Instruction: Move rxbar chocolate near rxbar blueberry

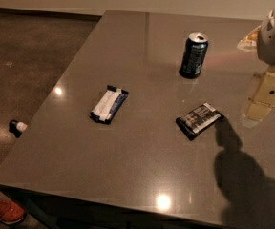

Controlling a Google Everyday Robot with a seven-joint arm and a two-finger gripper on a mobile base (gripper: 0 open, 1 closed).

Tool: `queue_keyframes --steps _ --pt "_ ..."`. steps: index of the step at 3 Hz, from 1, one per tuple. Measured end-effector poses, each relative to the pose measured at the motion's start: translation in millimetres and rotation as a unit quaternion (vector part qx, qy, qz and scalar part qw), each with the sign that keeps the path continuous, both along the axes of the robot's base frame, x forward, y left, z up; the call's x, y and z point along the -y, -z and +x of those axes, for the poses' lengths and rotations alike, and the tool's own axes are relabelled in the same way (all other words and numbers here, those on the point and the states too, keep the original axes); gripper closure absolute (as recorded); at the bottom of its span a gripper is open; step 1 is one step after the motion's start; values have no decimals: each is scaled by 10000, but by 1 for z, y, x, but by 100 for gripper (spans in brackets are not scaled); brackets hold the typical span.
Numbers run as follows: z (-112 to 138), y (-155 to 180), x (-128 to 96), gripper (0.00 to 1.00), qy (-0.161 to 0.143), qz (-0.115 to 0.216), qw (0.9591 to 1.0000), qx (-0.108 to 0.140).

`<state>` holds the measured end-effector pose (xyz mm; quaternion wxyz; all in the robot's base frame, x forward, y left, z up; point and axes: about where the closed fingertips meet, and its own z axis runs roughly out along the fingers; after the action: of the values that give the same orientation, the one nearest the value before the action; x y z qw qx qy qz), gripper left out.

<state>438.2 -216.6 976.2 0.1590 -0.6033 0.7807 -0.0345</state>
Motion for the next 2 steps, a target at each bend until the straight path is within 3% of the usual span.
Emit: queue_keyframes --steps 1,2 --pt "1 0 0 0 -18 4 10000 7" --pt "9 9 -4 0 -272 58 9996 29"
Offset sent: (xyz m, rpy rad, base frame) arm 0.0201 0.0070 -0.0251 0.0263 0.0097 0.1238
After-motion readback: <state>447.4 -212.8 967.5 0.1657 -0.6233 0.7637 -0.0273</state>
